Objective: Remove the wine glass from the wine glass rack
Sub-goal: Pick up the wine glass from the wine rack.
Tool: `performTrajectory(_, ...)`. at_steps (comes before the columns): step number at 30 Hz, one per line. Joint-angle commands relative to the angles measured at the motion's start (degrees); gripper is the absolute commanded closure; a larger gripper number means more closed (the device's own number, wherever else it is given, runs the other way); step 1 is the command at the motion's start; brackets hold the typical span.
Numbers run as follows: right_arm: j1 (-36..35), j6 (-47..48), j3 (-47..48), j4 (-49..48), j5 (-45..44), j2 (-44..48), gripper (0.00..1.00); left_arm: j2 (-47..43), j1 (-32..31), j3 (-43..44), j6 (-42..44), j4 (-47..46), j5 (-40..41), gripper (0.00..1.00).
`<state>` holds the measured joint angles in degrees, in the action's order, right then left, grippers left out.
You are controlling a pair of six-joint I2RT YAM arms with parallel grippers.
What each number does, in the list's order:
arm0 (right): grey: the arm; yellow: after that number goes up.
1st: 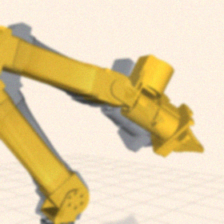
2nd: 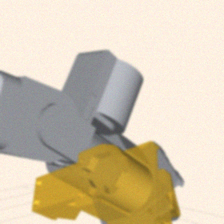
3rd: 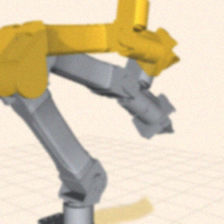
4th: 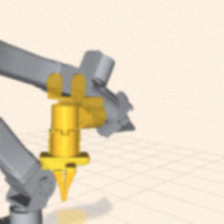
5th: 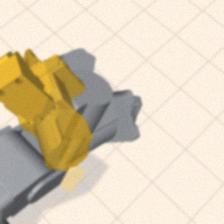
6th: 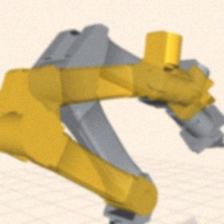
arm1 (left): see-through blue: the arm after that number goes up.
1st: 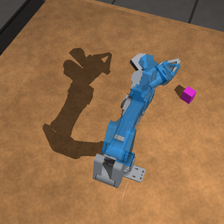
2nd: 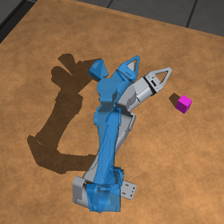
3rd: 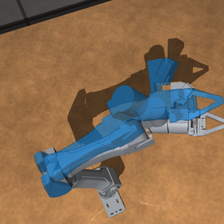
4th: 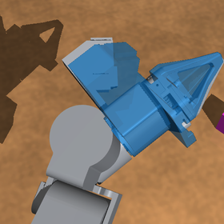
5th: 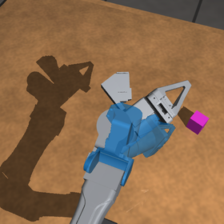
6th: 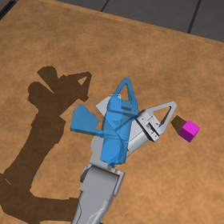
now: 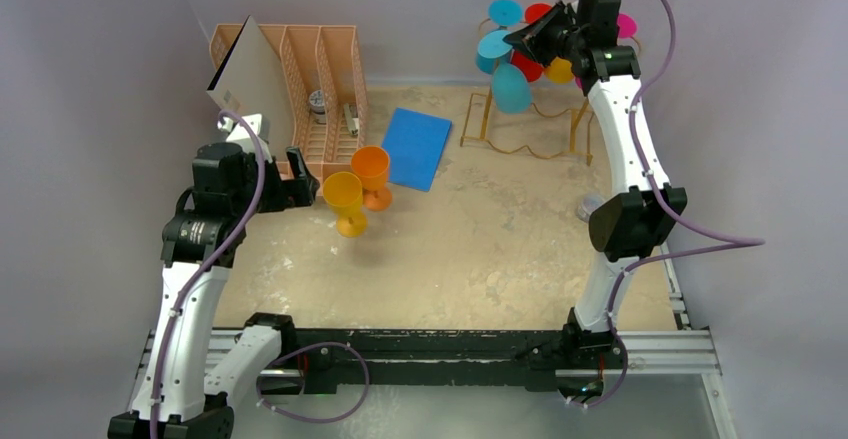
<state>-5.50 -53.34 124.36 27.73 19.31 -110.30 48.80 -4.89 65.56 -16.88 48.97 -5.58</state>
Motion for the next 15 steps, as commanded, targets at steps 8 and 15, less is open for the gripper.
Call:
performTrajectory(8,0.3,0.5,-1.2,-2.8,6.2,5.2,1.0,-1.0,0.4,3.7,0.1,-0.9,-3.6,0.0)
performTrajectory(15,0.3,0.1,-5.7,-6.6,13.0,7.7,1.0,-0.5,0.4,5.9,0.4,0.1,-7.8,0.0)
